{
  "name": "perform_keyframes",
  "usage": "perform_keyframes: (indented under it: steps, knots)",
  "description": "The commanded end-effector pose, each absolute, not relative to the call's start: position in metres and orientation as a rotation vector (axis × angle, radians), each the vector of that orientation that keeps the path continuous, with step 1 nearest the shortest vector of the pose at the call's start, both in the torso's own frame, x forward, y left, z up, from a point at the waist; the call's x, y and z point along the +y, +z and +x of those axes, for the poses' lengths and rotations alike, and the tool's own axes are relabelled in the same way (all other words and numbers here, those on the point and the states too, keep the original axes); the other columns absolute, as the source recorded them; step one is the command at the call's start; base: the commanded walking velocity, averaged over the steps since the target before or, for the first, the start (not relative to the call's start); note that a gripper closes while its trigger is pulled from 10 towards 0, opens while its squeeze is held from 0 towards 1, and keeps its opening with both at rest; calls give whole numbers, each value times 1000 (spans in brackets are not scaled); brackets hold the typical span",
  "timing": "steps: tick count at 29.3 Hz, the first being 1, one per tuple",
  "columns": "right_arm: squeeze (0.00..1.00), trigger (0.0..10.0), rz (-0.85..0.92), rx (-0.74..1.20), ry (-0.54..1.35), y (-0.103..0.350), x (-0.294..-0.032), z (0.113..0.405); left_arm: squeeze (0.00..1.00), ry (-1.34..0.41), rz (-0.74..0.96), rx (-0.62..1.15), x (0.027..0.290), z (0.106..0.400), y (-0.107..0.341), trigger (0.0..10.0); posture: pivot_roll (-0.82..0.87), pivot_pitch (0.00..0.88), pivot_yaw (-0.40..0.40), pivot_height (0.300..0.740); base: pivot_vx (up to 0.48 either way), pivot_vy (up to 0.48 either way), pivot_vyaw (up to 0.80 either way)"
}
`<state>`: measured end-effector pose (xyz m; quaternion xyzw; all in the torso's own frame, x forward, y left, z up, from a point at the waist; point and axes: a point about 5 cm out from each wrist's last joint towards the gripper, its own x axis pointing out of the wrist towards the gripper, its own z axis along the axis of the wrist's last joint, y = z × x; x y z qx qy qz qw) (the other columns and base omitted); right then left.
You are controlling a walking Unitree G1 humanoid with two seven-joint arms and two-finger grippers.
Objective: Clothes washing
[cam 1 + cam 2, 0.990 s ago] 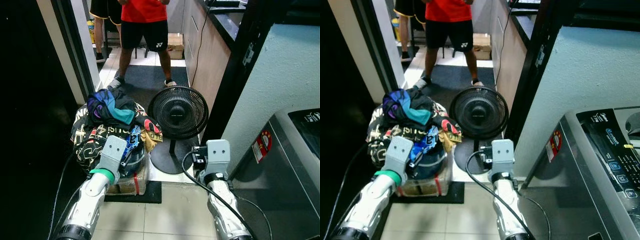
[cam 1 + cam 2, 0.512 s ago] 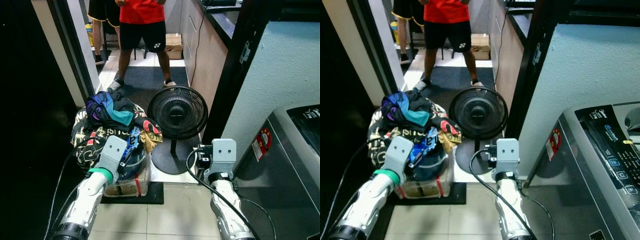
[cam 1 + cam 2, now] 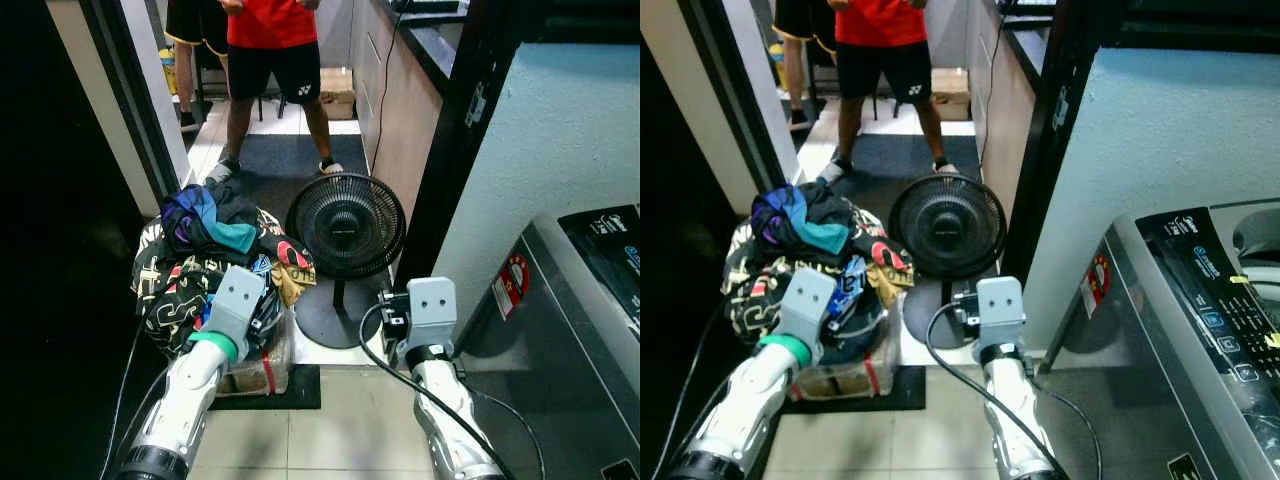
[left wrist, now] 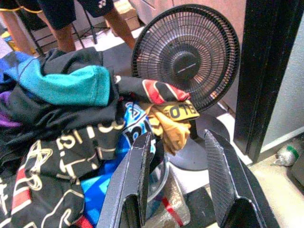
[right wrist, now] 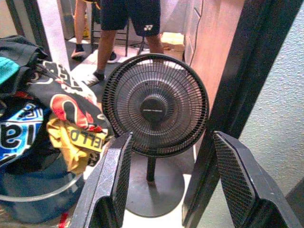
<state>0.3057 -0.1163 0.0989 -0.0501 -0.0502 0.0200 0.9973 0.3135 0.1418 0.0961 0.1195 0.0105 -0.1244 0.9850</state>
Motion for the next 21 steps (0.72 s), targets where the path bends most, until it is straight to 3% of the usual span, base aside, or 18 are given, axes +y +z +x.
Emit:
perform_keyframes:
  steps: [1, 21]
  knots:
    - [0, 10000, -84, -71, 40, 95, -116, 305, 0, -239, 240, 47, 144, 311, 91, 10000, 6, 5, 44, 740, 0, 0, 0]
    - [0, 10000, -86, -58, 62, 91, -112, 305, 0, -226, 221, 35, 145, 312, 96, 10000, 22, 3, 46, 740, 0, 0, 0]
